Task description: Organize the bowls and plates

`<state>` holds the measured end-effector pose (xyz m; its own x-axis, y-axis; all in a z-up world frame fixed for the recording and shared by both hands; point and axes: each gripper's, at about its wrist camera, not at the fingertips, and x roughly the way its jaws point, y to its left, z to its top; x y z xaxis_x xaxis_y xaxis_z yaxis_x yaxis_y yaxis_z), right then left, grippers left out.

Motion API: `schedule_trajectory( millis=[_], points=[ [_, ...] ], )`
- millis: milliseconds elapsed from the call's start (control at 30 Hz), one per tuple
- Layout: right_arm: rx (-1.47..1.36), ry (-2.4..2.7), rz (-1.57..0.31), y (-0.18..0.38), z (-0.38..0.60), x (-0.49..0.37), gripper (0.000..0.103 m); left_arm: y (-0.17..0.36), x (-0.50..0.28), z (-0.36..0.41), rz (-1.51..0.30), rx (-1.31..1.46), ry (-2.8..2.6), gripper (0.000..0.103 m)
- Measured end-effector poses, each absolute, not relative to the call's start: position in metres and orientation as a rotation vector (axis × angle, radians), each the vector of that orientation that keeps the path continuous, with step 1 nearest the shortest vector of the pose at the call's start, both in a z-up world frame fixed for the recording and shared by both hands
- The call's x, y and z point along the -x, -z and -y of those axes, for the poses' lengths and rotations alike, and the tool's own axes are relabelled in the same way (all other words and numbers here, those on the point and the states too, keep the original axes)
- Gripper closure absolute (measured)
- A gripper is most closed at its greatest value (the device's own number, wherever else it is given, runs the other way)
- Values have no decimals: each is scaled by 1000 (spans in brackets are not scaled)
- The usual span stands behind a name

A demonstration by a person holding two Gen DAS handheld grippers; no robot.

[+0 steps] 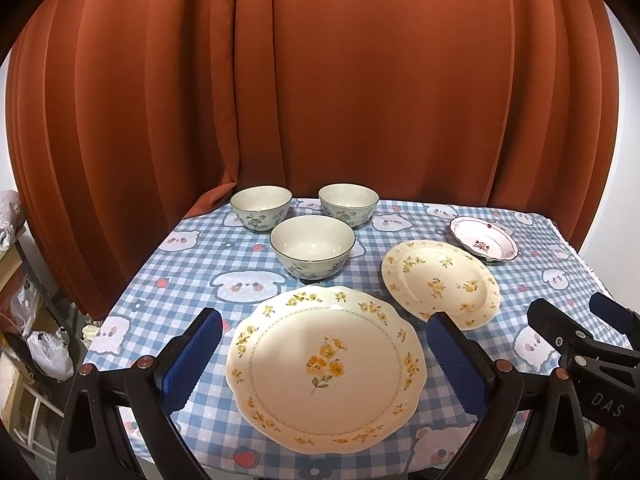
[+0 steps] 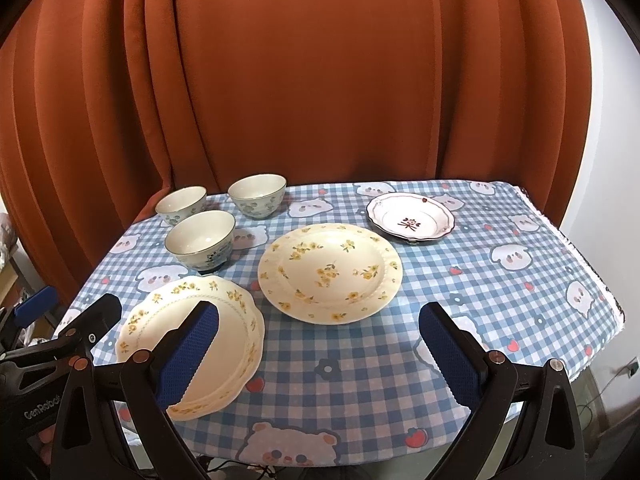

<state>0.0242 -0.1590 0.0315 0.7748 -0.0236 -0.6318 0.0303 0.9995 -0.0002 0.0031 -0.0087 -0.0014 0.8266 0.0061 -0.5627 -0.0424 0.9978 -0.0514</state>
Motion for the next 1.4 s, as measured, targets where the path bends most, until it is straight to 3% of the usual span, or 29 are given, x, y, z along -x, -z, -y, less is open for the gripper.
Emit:
schedule_trajectory(
  millis=[1400],
  points=[
    [-27, 47, -698, -32, 169, -28, 2, 4, -7, 23, -593, 37, -20, 1]
  ],
)
